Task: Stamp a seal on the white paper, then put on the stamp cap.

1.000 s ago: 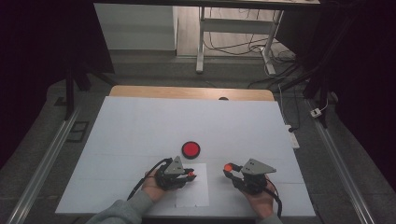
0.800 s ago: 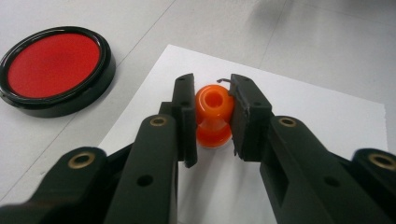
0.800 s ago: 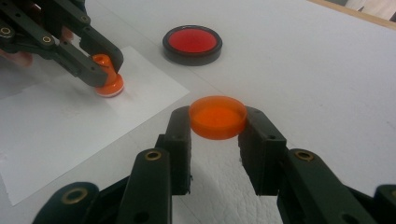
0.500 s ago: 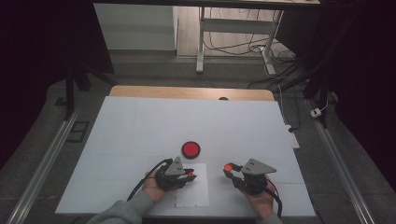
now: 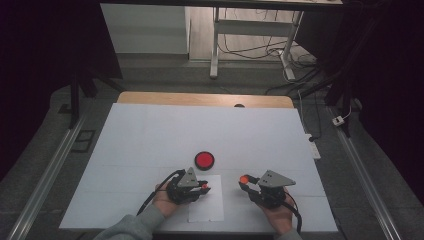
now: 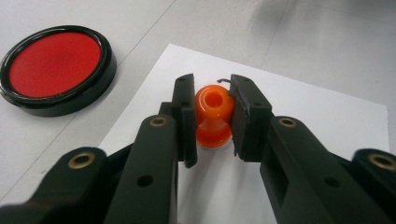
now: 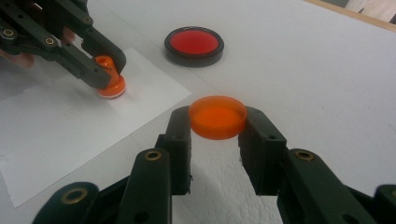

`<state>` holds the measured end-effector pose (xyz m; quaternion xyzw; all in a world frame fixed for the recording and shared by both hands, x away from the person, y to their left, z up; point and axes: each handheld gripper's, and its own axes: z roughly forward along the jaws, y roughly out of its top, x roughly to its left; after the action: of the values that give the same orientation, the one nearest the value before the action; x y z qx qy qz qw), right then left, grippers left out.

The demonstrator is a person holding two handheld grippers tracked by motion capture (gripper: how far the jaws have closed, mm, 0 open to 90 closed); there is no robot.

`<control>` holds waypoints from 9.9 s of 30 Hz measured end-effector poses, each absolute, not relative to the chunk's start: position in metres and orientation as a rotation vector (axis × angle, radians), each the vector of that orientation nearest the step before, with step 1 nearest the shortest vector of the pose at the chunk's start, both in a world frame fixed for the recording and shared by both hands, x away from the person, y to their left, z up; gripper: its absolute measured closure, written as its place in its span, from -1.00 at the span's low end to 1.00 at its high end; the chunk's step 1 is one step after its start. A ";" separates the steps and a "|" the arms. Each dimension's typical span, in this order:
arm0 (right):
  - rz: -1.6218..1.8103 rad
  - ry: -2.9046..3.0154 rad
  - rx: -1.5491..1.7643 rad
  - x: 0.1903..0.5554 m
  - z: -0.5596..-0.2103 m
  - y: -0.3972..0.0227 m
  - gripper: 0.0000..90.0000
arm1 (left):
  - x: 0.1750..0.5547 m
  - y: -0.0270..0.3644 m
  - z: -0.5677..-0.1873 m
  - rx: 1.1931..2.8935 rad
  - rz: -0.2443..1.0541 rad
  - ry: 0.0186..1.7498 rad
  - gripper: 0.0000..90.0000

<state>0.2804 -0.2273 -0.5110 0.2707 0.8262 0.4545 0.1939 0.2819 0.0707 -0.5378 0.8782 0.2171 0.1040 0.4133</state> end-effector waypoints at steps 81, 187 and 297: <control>1.283 2.347 0.728 0.285 -0.514 -0.215 0.43 | 0.295 0.126 -0.468 1.902 0.160 0.607 0.60; 1.365 2.475 0.534 0.275 -0.525 -0.143 0.43 | 0.293 0.089 -0.485 1.974 0.059 0.544 0.60; 1.365 2.454 0.617 0.276 -0.522 -0.147 0.44 | 0.285 0.071 -0.503 2.014 0.122 0.531 0.62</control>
<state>0.2757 -0.1474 -0.5220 0.2128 0.8460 0.4706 0.1327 0.2851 0.0709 -0.5034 0.8341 0.2199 0.0505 0.5034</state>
